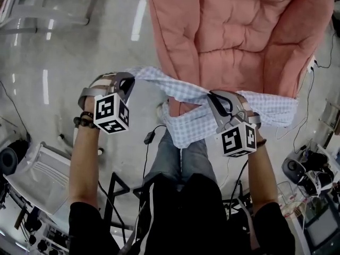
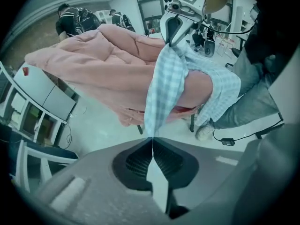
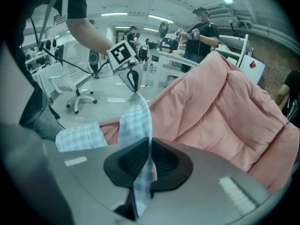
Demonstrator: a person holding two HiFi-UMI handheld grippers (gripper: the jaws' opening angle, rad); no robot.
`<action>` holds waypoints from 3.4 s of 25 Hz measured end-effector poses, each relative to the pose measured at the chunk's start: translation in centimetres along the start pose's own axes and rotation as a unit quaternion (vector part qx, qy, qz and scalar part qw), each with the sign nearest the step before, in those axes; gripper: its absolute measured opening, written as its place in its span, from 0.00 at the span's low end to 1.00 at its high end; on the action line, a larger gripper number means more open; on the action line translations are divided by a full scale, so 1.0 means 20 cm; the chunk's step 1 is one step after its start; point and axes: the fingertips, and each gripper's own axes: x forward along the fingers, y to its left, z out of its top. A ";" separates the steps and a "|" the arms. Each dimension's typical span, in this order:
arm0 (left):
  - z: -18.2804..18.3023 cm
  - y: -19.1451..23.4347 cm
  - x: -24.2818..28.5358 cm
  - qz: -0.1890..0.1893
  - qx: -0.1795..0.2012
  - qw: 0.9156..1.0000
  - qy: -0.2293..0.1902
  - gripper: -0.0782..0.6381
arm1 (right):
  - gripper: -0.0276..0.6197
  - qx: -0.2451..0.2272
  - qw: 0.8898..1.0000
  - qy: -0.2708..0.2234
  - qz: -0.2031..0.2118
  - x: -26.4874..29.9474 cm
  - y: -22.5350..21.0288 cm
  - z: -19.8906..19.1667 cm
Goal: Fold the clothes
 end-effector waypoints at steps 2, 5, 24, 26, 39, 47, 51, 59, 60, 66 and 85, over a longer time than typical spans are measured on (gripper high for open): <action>-0.01 -0.04 -0.07 0.014 -0.015 1.000 0.003 0.12 | 0.07 -0.003 1.000 -0.009 -0.014 -0.05 -0.01 0.05; -0.01 -0.13 -0.16 0.023 -0.040 0.999 -0.003 0.12 | 0.05 -0.018 1.000 -0.014 -0.015 -0.09 0.01 0.07; -0.01 -0.28 -0.74 0.138 -0.169 0.975 -0.027 0.12 | 0.27 -0.144 0.987 0.015 0.071 0.01 0.43 -0.09; -0.01 -0.29 -0.77 0.144 -0.176 0.974 -0.020 0.12 | 0.27 -0.119 0.989 -0.006 0.087 -0.04 0.47 -0.07; -0.08 -0.57 -0.86 0.171 -0.216 0.961 0.012 0.12 | 0.33 -0.133 0.982 -0.033 0.128 -0.14 0.76 -0.05; -0.12 -0.74 -0.93 0.183 -0.255 0.949 0.017 0.12 | 0.33 -0.164 0.977 -0.025 0.131 -0.13 0.93 -0.07; -0.18 -0.87 -0.93 0.179 -0.270 0.946 0.018 0.12 | 0.10 -0.189 0.979 -0.025 0.072 -0.15 0.88 -0.07; -0.26 -1.20 -0.70 0.136 -0.296 0.945 0.010 0.12 | 0.05 -0.158 0.985 -0.021 0.068 -0.26 0.90 -0.10; -0.27 -1.23 -0.68 0.133 -0.299 0.945 0.008 0.12 | 0.05 -0.155 0.986 -0.023 0.065 -0.28 0.91 -0.10; -0.30 -1.34 -0.62 0.127 -0.297 0.946 0.004 0.12 | 0.05 -0.157 0.986 -0.020 0.057 -0.40 1.00 -0.06; -0.35 -1.69 -0.22 0.056 -0.360 0.931 -0.016 0.15 | 0.06 -0.158 0.982 0.051 0.091 -0.30 1.21 -0.31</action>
